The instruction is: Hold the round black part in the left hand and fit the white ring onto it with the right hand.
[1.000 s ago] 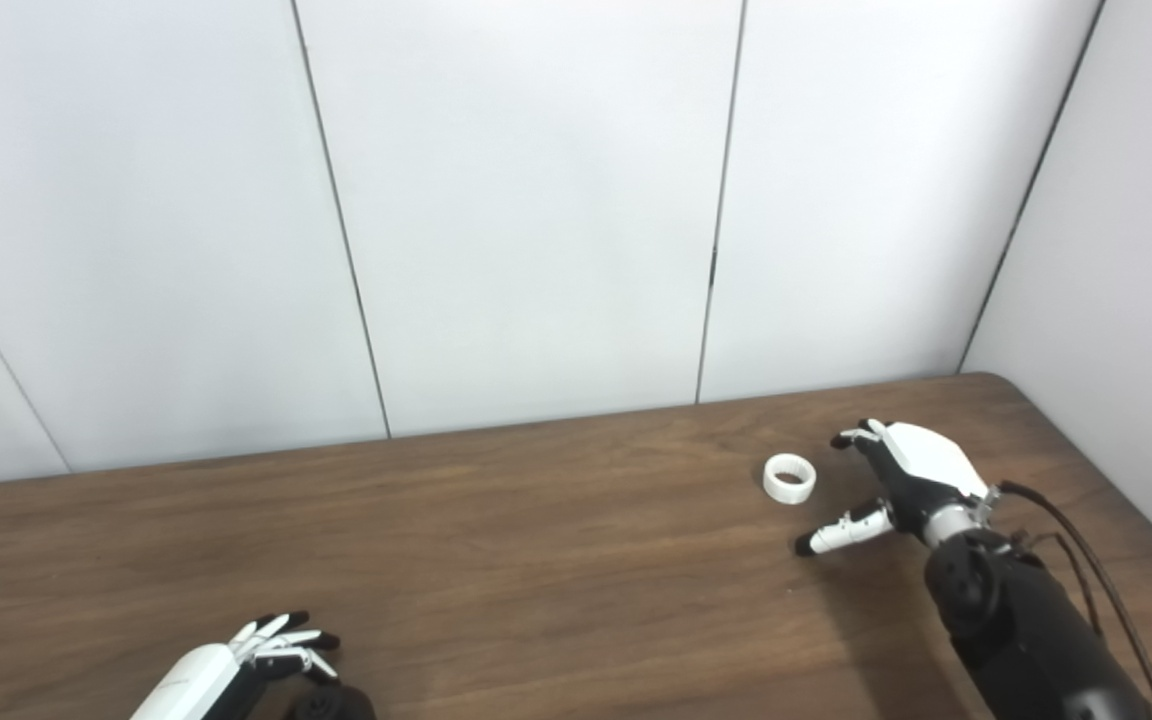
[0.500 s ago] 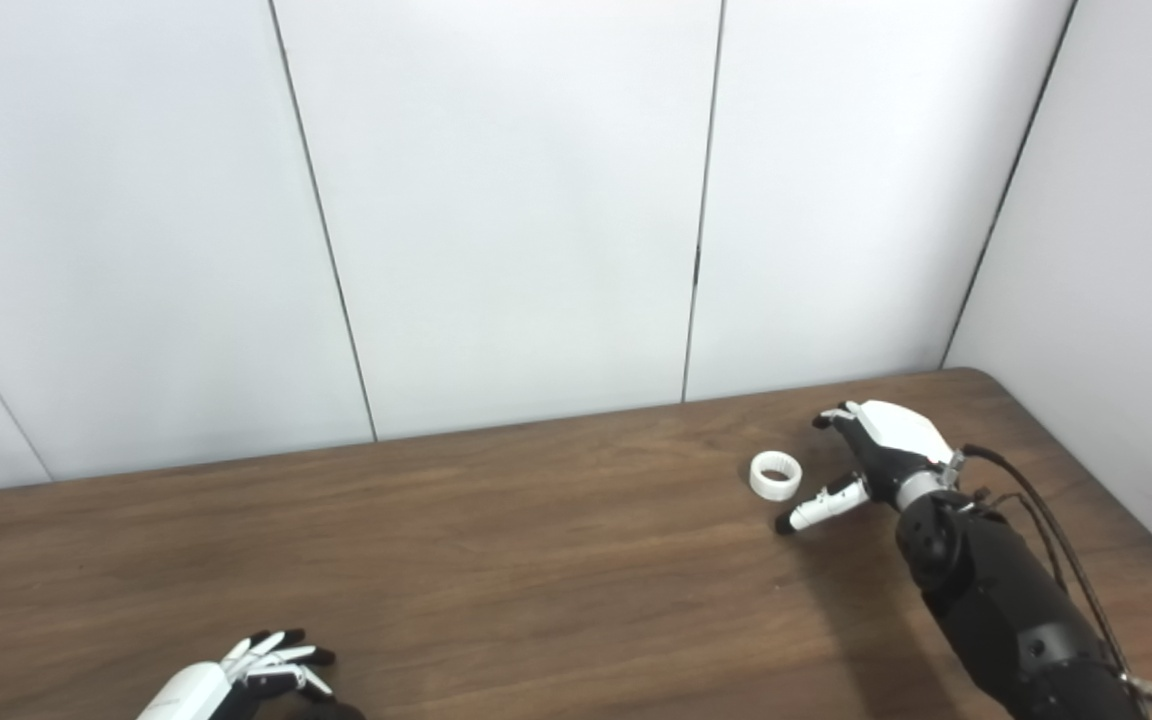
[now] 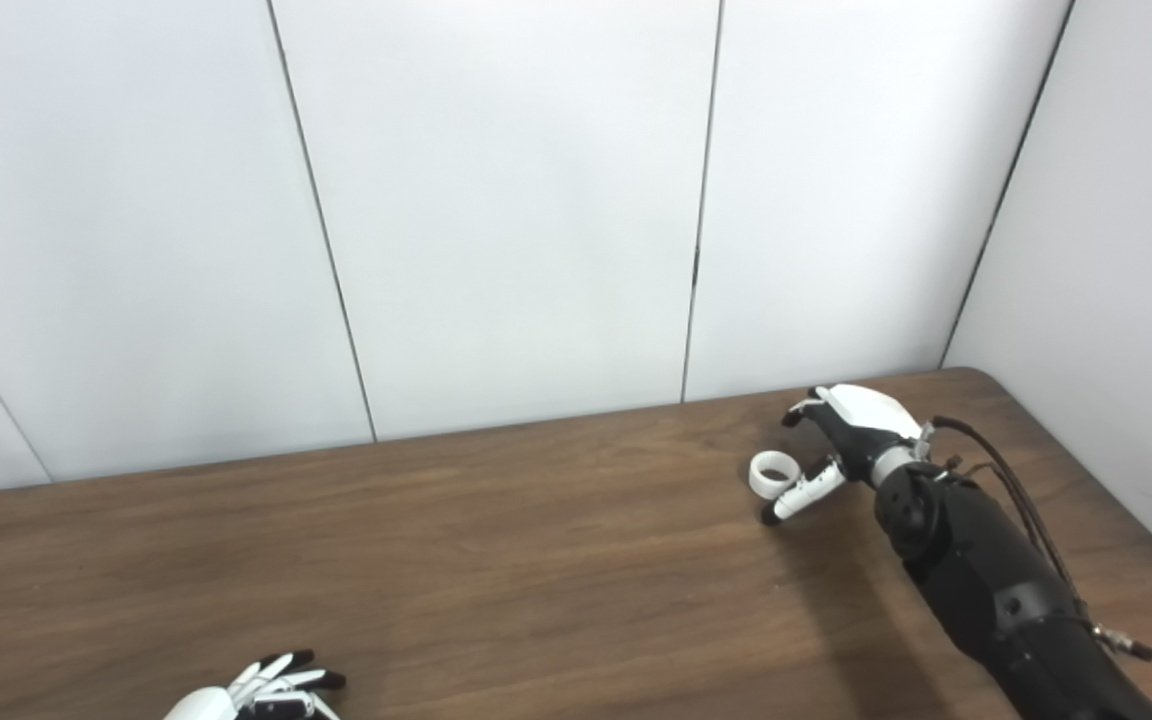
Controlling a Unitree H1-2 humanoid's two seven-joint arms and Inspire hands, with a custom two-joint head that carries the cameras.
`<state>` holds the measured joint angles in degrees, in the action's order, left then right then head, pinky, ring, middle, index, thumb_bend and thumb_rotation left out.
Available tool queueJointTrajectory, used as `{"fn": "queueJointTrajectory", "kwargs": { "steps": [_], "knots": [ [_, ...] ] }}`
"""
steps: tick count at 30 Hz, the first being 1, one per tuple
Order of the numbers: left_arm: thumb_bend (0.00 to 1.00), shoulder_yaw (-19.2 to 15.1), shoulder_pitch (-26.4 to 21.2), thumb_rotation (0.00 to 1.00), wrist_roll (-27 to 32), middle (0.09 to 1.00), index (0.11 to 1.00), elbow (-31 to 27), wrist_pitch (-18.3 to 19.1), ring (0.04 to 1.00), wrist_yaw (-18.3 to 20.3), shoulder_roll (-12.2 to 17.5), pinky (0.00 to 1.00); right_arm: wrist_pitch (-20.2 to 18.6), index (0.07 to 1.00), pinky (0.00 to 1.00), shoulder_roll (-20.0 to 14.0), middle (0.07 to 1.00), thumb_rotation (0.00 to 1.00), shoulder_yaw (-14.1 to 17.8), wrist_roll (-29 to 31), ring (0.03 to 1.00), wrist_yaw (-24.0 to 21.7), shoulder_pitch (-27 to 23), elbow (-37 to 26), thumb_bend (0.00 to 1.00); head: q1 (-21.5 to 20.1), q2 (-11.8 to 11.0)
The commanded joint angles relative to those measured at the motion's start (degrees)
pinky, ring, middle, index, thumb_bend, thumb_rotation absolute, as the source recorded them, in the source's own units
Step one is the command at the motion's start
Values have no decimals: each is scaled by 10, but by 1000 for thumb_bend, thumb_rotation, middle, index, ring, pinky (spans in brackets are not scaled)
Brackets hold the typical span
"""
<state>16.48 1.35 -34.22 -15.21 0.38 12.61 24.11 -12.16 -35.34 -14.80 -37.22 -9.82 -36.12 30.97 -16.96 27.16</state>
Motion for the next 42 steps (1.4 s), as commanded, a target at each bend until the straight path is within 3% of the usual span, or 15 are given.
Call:
{"fn": "queueJointTrajectory", "kwargs": {
  "steps": [1,10,24,27,36,42],
  "knots": [
    [516,2,6,38,-9,840,481,-22,0,962,14,3,1000,17,767,958,-5,976,360,-10,2,1000,-13,-23,2,859,1,1],
    [516,-5,17,39,-16,837,481,-48,8,955,26,-1,1000,6,759,947,-1,1000,413,-30,15,1000,-73,-47,27,834,6,16],
    [517,-22,26,38,-16,837,481,-66,5,955,45,1,1000,-1,708,919,-2,979,383,-35,42,1000,-106,-37,21,767,3,33],
    [517,-22,25,38,-17,838,481,-66,4,955,47,1,1000,3,689,935,-1,970,354,-37,42,1000,-99,-34,21,765,3,35],
    [517,-28,23,38,-13,833,481,-73,7,948,54,0,1000,6,683,918,-2,966,251,-30,51,1000,-81,-19,3,891,0,44],
    [517,-35,20,38,-11,830,481,-80,8,946,64,1,1000,8,621,868,3,941,160,-23,46,993,-48,5,-32,930,-6,52]
  ]
}}
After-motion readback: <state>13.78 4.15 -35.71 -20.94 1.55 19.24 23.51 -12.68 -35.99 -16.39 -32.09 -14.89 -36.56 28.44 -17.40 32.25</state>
